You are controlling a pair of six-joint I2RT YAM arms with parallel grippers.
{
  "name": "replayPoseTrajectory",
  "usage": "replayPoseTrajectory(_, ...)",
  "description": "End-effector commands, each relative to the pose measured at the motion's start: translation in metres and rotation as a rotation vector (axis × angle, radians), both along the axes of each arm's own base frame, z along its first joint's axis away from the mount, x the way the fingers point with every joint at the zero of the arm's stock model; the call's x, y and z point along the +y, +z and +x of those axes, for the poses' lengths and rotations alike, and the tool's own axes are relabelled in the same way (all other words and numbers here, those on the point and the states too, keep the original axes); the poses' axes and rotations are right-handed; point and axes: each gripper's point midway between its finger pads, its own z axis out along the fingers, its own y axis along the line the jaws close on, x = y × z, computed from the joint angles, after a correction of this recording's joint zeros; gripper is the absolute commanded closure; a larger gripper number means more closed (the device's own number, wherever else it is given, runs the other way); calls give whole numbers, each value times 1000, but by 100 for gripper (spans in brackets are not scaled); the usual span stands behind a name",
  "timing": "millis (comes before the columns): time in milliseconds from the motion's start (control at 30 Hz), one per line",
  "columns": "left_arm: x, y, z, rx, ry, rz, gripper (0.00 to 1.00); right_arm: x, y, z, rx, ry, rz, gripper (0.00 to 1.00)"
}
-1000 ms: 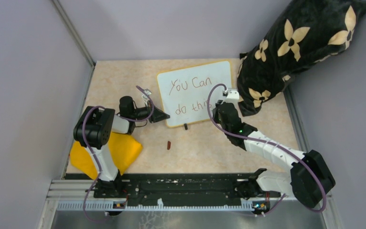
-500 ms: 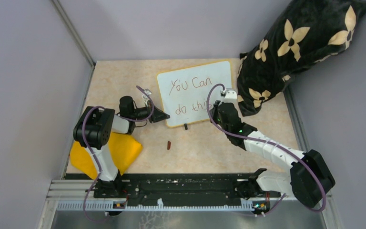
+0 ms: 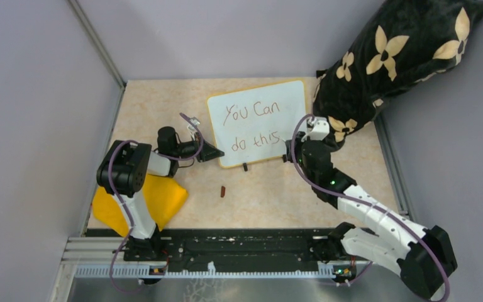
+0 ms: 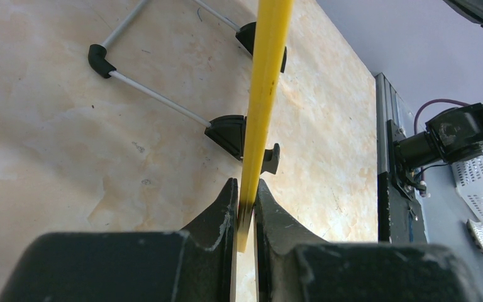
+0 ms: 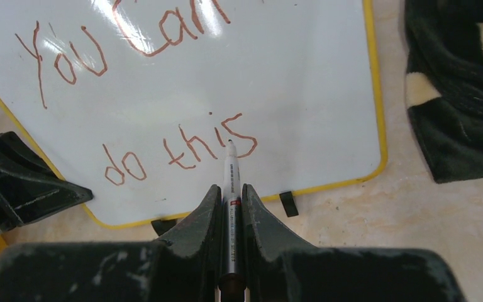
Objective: Write a sentence on the whiteboard
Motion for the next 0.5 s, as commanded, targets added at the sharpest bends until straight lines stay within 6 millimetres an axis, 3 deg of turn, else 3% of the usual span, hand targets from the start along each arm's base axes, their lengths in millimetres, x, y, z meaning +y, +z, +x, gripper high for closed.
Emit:
replayPoseTrajectory(0,-1,-4,1,23,13,18,100,-31,2,-5,-27,-104,-30,100)
replayPoseTrajectory(233,-1,-5,1,28,13,17,100,-53,-11,-14,-20,-200,34,100)
replayPoseTrajectory(467,-1,-5,1,29,13,17,100,-48,-20,-4,0,-201,110,100)
